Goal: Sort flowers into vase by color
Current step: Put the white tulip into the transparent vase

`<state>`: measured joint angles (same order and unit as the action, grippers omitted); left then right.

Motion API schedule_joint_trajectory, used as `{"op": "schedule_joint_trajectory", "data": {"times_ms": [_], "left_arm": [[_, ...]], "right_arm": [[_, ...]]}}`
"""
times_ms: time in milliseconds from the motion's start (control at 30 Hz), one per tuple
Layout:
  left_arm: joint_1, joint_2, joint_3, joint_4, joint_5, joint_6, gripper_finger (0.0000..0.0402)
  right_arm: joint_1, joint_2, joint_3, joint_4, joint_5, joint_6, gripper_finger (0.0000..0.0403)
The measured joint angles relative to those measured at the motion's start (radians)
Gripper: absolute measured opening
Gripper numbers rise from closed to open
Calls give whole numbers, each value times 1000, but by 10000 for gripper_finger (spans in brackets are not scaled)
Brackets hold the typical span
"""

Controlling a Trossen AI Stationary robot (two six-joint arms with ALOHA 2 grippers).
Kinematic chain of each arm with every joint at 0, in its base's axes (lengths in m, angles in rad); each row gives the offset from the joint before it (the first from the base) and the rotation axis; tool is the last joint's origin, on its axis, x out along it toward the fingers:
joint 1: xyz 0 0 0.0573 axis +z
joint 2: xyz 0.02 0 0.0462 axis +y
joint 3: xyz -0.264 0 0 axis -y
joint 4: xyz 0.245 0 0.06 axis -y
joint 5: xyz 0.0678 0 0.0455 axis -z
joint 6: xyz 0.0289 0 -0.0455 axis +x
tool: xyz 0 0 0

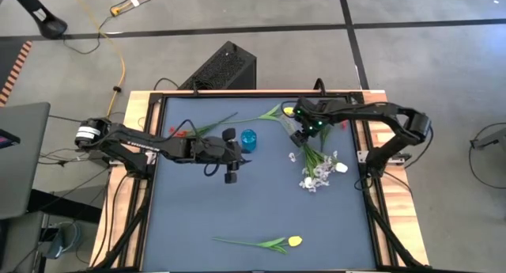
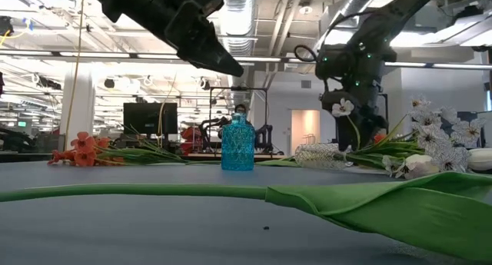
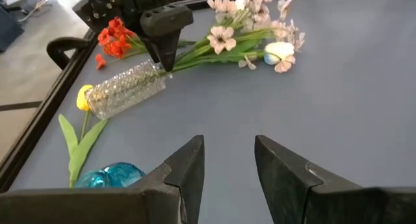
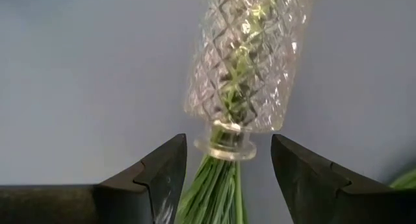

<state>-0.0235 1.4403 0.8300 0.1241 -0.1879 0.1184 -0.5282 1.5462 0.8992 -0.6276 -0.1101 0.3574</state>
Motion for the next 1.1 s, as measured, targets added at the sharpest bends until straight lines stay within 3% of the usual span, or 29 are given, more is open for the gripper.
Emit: {"op": "schedule_joint_trajectory", "data": {"times_ms": [467, 867, 967, 1100], "left_arm": [[0, 0, -2, -3, -1, 1, 125], [0, 0, -2, -3, -1, 3, 125], [0, 0, -2, -3, 0, 0, 125], [0, 0, -2, -8, 21, -4, 125]], "right_arm": [[-7, 131, 31, 23, -2, -26, 250], [-11, 137, 79, 29, 0, -18, 247], [-11, 137, 107, -4, 0, -17, 233], [-11, 137, 137, -45, 1, -15, 183]]}}
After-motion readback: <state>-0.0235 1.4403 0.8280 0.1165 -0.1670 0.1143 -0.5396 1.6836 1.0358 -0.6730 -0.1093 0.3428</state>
